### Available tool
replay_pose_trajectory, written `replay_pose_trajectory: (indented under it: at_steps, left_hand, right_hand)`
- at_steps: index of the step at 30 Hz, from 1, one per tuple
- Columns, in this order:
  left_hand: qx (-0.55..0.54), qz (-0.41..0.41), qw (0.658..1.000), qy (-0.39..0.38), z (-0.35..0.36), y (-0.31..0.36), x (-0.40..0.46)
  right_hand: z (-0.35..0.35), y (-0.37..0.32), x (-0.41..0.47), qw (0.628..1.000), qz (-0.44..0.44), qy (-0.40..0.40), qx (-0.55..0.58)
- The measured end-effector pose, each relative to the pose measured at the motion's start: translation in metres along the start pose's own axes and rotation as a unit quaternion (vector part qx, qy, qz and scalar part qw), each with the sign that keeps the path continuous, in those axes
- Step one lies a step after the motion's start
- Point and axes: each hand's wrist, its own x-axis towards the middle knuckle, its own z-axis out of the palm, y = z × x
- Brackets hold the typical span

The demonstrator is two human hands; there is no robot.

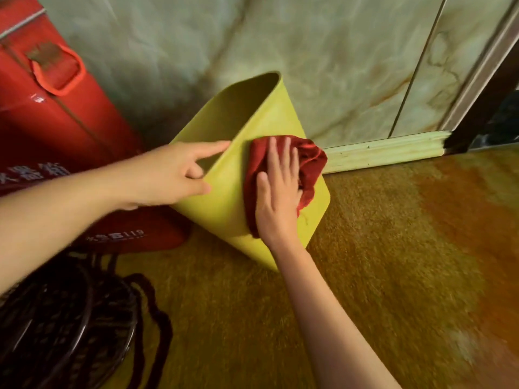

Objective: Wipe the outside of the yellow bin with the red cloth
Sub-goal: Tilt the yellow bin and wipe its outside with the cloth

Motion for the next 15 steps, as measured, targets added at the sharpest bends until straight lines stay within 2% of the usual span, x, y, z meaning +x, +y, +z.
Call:
replay_pose_trajectory:
  at_steps: [3,6,8,11,13,15]
  left_hand:
    - [-0.086,-0.031,0.995,-0.035,-0.017,-0.02,-0.011]
    - [-0.169,-0.076,0.982,-0.045,-0.027,-0.039,-0.018]
    - [-0.173,-0.084,0.98,-0.057,-0.031,-0.045,-0.017]
    - [-0.153,-0.077,0.983,-0.062,-0.033,-0.048,-0.005]
    - [-0.15,-0.083,0.983,-0.069,-0.034,-0.045,0.004]
    - [-0.129,-0.078,0.986,-0.075,-0.035,-0.042,0.008]
  right_hand:
    - [0.012,-0.009,0.0,0.996,-0.057,-0.026,-0.064]
    - [0.021,-0.005,0.015,0.98,-0.111,-0.01,-0.163]
    - [0.028,0.004,0.02,0.981,-0.091,-0.006,-0.17]
    - [0.029,0.036,0.008,0.989,0.06,0.011,-0.137]
    - [0.02,0.065,-0.011,0.972,0.197,0.037,-0.119]
    - [0.011,0.083,-0.033,0.956,0.273,0.059,-0.09]
